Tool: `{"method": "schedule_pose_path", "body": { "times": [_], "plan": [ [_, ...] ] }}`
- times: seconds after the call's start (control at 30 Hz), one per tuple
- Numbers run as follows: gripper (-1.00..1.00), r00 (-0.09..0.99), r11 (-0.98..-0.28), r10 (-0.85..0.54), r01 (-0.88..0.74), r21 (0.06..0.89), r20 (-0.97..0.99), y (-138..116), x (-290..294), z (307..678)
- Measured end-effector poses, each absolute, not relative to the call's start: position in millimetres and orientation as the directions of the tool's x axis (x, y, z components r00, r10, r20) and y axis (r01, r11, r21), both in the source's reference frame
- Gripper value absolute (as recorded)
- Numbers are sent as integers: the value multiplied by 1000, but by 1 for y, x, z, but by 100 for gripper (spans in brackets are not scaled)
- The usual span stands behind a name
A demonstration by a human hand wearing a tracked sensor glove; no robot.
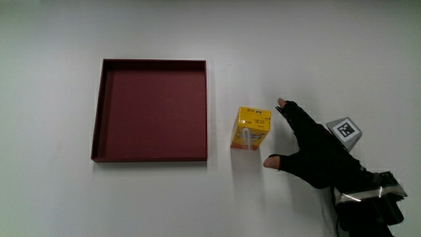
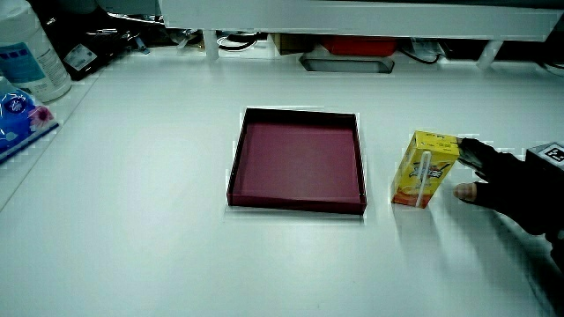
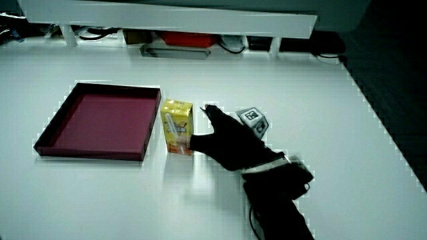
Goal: Pick ice redtea
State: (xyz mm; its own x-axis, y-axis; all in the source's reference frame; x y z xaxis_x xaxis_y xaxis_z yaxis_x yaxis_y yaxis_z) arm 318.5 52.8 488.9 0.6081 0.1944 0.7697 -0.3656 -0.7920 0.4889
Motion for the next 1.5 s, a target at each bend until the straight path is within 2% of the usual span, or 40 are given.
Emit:
{"method": "schedule_pose_path", "body": {
  "times": [0.13, 0.23, 0.3, 0.33, 0.47, 0.6, 0.7, 0.9, 0.97, 1.2, 1.37, 1.5],
  "plan": [
    [0, 602, -777, 200, -384, 500, 773, 47, 306, 490],
    [0, 645, -757, 200, -376, 534, 738, 42, 299, 494],
    [0, 606, -754, 205, -403, 519, 769, 38, 291, 495],
    [0, 638, -734, 236, -378, 565, 733, 36, 287, 493],
    [0, 566, -741, 192, -452, 497, 802, 27, 273, 500],
    [0, 500, -720, 244, -480, 500, 831, 19, 258, 504],
    [0, 513, -709, 248, -482, 515, 821, 14, 250, 511],
    [0, 432, -701, 257, -532, 475, 864, 5, 231, 516],
    [0, 436, -695, 270, -529, 487, 858, 3, 227, 518],
    [0, 391, -692, 265, -559, 456, 881, -2, 215, 522],
    [0, 378, -699, 265, -558, 447, 887, -2, 214, 524],
    [0, 327, -728, 266, -548, 411, 907, -2, 215, 527]
  ]
}}
